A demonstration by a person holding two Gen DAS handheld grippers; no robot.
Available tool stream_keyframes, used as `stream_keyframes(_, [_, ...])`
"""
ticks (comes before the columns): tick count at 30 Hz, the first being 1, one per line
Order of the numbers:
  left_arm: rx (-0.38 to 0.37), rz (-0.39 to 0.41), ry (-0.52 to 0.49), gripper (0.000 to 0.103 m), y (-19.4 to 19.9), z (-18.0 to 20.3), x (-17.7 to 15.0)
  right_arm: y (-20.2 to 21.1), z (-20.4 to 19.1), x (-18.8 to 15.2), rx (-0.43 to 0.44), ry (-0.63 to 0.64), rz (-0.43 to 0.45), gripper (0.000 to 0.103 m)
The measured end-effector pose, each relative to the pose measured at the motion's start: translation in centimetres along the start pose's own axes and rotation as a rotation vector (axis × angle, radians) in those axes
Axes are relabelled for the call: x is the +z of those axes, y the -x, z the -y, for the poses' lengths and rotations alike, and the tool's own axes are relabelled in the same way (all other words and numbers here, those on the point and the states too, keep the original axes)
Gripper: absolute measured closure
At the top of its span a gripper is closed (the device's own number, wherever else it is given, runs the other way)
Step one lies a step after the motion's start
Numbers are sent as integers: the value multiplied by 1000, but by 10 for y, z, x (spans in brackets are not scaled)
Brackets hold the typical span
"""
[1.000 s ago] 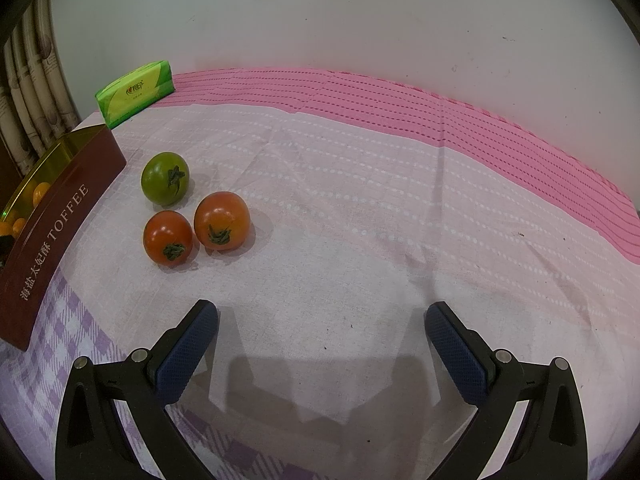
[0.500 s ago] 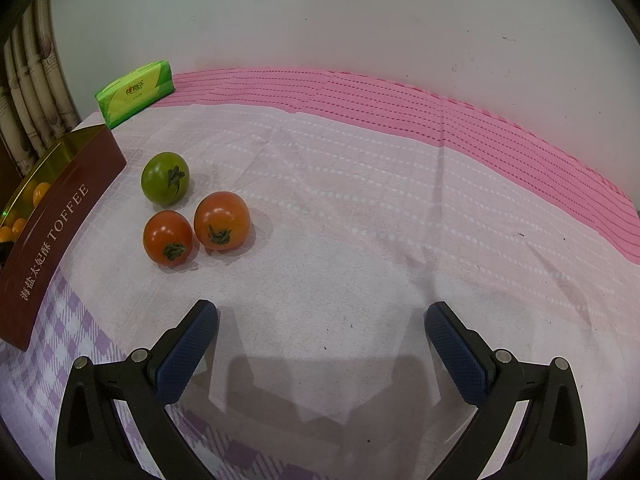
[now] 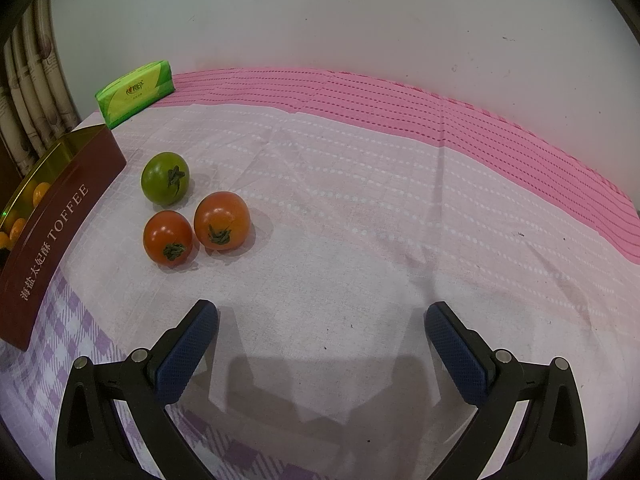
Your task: Organize fruits
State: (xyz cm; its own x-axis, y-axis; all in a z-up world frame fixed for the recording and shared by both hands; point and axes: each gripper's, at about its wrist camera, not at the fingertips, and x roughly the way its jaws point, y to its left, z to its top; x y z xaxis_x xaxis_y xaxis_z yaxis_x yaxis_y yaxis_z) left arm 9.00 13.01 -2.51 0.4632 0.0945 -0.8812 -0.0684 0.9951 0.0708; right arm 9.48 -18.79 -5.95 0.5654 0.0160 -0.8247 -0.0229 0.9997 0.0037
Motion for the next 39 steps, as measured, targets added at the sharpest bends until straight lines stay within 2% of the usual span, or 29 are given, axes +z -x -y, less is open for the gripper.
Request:
stream_keyframes(6, [5, 10, -26, 63, 5, 4, -6, 0, 0, 0, 0, 0, 0, 0])
stream_keyframes(17, [-12, 8, -14, 63, 5, 1, -5, 0, 0, 0, 0, 0, 0, 0])
stream_keyframes(19, [-18, 11, -12, 55, 6, 0, -5, 0, 0, 0, 0, 0, 0, 0])
stream_keyframes(25, [-29, 35, -10, 40, 15, -3, -3, 0, 0, 0, 0, 0, 0, 0])
stream_keyframes(33, [-31, 62, -17, 32, 29, -9, -3, 0, 0, 0, -1, 0, 0, 0])
stream_keyframes(39, [-16, 84, 5, 32, 39, -25, -7, 0, 0, 0, -1, 0, 0, 0])
